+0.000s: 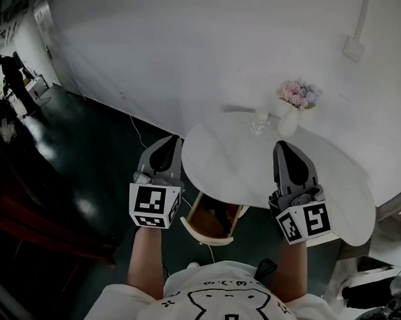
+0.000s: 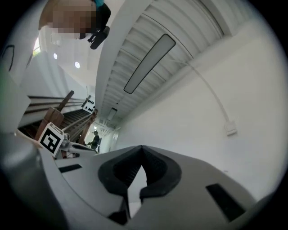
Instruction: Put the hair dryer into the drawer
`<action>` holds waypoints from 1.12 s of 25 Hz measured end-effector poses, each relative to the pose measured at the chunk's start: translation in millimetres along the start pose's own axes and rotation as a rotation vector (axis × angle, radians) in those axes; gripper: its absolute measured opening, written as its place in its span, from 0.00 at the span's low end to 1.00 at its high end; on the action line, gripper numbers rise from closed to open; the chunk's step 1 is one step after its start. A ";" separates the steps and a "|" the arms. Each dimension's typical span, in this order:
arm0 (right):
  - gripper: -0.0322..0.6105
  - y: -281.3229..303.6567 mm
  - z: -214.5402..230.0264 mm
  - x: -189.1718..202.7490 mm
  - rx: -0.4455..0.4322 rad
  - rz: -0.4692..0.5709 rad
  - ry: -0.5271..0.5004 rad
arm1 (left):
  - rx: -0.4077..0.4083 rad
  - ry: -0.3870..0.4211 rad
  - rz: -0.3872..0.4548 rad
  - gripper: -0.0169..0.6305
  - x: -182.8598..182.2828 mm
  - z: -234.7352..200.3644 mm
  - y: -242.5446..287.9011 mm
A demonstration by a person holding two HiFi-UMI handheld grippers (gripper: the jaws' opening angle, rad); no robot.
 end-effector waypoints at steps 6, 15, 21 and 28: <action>0.05 -9.8 20.2 -21.5 0.109 -0.048 -0.145 | -0.034 0.024 0.043 0.05 -20.6 -16.0 -2.9; 0.05 -20.3 30.8 -21.6 0.185 -0.101 -0.132 | -0.051 0.049 0.081 0.05 -37.6 -22.4 -9.1; 0.05 -21.6 27.8 -23.8 0.180 -0.114 -0.147 | -0.054 0.053 0.096 0.05 -44.1 -23.4 -11.2; 0.05 -19.1 21.4 -28.1 0.151 -0.104 -0.180 | -0.051 0.066 0.106 0.05 -46.9 -22.8 -11.5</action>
Point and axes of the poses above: the fingertips, and each gripper's own axes: y forward along the fingers, z to its right, x out of its underside, the point moved 4 cm from there along -y, backward along the fingers, and after that the axes turned 2 degrees about -x, right-handed, at the moved point
